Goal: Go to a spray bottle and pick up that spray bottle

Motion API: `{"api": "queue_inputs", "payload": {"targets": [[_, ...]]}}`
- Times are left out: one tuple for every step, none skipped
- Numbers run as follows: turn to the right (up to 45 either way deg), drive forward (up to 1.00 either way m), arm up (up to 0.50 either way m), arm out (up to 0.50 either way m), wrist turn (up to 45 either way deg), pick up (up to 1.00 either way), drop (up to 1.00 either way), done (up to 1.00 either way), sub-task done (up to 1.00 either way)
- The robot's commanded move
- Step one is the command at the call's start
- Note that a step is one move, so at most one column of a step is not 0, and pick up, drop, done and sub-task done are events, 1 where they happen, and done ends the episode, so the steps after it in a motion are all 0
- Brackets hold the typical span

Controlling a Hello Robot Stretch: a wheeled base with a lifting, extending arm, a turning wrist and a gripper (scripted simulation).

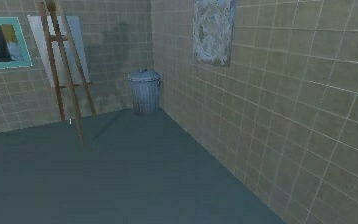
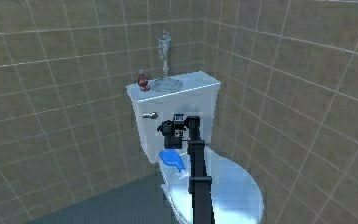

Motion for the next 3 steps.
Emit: {"api": "queue_inputs", "payload": {"targets": [[0.0, 0.00, 0.00, 0.00, 9.0, 0.00, 0.00, 0.00, 0.00], [0.0, 0.00, -0.30, 0.00, 0.0, 0.00, 0.00, 0.00, 0.00], [0.0, 0.00, 0.00, 0.00, 0.0, 1.00, 0.00, 0.00, 0.00]]}}
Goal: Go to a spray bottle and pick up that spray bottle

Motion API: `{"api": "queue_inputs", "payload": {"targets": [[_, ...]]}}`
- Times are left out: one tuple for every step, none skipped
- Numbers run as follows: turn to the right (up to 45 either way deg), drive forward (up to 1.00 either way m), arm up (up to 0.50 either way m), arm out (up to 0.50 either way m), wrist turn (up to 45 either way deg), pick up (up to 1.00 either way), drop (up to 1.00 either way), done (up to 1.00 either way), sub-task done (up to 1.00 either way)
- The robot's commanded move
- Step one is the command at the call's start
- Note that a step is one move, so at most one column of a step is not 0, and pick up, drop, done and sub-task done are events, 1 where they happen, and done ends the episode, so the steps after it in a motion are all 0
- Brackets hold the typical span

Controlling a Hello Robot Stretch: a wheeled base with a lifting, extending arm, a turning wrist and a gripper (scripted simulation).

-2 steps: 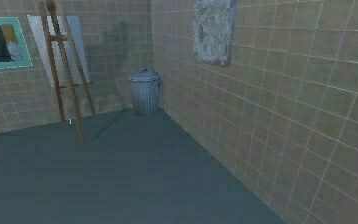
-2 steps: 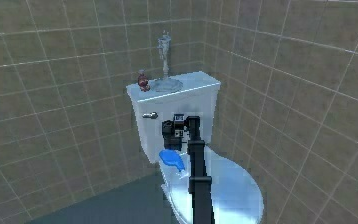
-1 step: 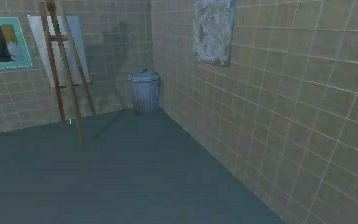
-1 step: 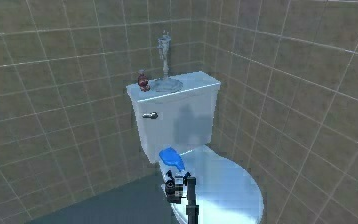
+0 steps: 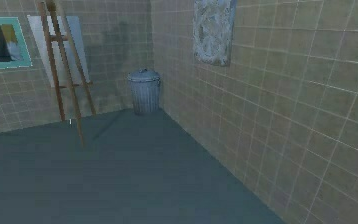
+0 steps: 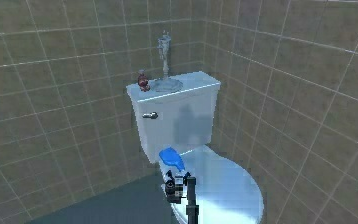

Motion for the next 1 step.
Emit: {"api": "queue_inputs", "payload": {"targets": [[0.0, 0.00, 0.10, 0.00, 0.0, 0.00, 0.00, 0.00, 0.00]]}}
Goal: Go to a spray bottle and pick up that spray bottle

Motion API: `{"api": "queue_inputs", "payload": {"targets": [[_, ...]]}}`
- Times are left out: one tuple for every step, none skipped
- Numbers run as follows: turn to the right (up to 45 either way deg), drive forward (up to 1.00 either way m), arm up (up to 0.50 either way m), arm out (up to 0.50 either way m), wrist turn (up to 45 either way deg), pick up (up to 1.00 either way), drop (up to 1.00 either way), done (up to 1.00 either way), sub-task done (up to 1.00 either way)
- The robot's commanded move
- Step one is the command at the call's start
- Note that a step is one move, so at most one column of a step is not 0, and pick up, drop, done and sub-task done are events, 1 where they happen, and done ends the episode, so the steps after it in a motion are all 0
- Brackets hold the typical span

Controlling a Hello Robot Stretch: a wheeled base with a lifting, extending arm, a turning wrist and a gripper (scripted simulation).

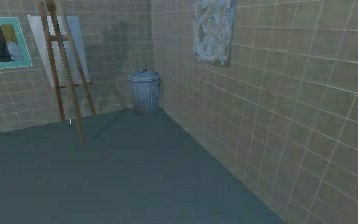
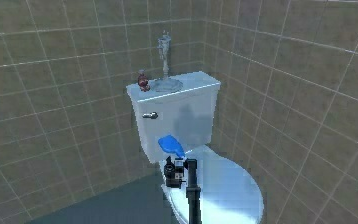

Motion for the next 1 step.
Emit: {"api": "queue_inputs", "payload": {"targets": [[0.0, 0.00, 0.00, 0.00, 0.0, 0.00, 0.00, 1.00, 0.00]]}}
